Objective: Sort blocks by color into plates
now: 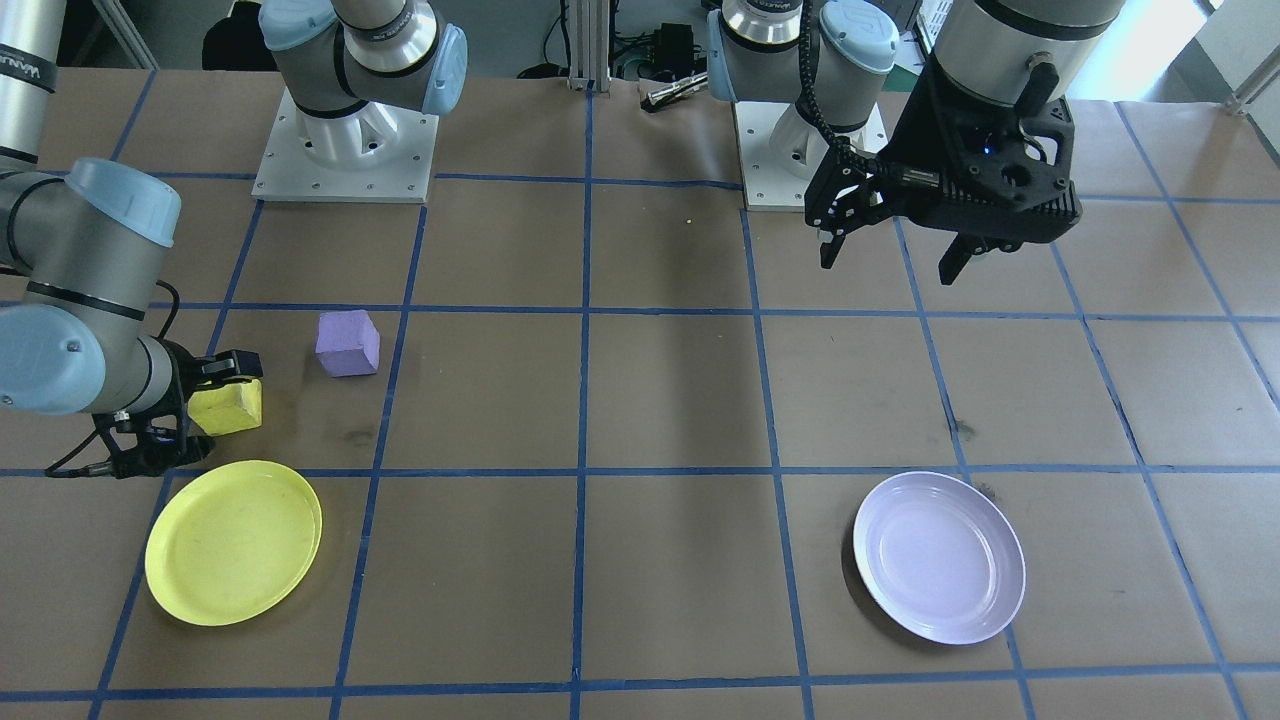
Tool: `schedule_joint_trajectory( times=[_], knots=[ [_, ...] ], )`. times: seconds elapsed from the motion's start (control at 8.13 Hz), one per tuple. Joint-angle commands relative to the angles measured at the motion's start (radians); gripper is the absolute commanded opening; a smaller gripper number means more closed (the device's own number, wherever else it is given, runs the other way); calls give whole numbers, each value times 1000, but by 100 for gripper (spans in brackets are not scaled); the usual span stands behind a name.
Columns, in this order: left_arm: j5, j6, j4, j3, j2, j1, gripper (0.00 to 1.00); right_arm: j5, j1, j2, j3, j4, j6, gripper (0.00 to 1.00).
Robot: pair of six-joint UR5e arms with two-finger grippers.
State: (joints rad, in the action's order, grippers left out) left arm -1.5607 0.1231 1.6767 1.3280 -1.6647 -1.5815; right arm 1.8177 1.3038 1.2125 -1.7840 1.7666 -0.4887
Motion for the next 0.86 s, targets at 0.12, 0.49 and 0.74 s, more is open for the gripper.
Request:
schedule_joint_trajectory(
  times=[0.12, 0.49, 0.74],
  knots=[
    [-2, 0, 2, 0, -3, 0, 100, 2, -21, -60, 0, 16, 9, 100],
    [-1, 0, 2, -1, -4, 0, 100, 2, -23, -64, 0, 77, 13, 74],
    [-1, 0, 2, 0, -6, 0, 100, -15, -23, -62, 3, 86, 12, 40]
  ],
)
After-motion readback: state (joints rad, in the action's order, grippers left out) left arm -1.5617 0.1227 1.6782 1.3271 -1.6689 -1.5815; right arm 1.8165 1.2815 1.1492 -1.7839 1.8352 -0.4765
